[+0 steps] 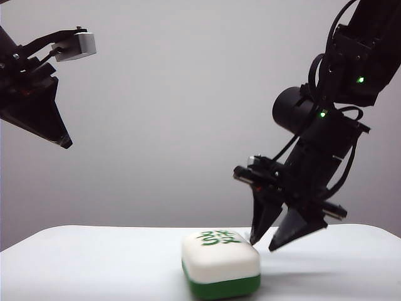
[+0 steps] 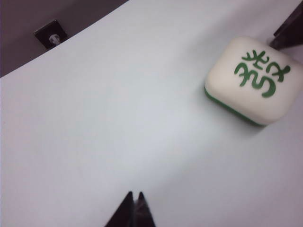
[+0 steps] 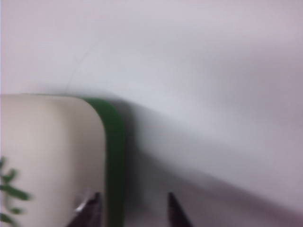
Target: Move the foam mahjong from the right side of the table to the left side of the table.
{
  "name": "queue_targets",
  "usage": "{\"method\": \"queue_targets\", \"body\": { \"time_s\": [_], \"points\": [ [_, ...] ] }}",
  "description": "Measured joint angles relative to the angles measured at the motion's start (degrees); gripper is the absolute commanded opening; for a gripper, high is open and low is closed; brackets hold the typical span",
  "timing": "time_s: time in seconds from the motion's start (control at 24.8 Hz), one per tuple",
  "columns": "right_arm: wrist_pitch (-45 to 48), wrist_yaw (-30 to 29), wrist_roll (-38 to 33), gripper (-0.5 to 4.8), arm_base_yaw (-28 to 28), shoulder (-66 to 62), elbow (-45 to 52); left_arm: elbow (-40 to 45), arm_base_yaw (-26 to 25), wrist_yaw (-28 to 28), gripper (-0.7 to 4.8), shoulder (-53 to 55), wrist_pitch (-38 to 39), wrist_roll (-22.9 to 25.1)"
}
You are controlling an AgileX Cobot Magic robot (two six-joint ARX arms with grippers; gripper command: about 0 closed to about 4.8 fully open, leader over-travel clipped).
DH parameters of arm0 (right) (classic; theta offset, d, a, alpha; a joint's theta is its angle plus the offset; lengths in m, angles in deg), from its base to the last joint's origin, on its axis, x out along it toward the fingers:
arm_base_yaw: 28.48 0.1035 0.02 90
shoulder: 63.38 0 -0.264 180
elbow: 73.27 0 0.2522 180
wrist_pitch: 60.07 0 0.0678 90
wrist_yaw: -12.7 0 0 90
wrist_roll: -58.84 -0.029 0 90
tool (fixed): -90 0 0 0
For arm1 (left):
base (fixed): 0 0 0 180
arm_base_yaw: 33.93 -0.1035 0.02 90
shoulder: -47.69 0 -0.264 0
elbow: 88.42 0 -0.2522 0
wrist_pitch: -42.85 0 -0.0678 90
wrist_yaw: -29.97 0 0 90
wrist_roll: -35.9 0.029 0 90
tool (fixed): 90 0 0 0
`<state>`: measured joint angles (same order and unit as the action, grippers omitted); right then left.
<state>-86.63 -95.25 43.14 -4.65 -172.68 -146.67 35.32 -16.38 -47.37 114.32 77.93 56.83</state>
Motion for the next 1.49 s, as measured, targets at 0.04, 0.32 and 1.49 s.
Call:
{"method": "queue_targets", "body": {
  "time_s": [0.04, 0.32, 1.49],
  "points": [
    [-0.24, -0.02, 0.35, 1.73, -0.09, 0.09, -0.61, 0.00, 0.00, 0.00, -0.05, -0.07, 0.17, 0.00],
    [-3.02, -1.99, 0.90, 1.94, -0.09, 1.16, -4.92, 0.00, 0.00, 0.00, -0.05, -0.07, 0.35, -0.04],
    [-5.27, -12.92, -0.28, 0.83, 3.21, -2.93, -5.46, 0.00, 0.02, 1.31, -0.05, -0.09, 0.74, -2.64]
  ]
}}
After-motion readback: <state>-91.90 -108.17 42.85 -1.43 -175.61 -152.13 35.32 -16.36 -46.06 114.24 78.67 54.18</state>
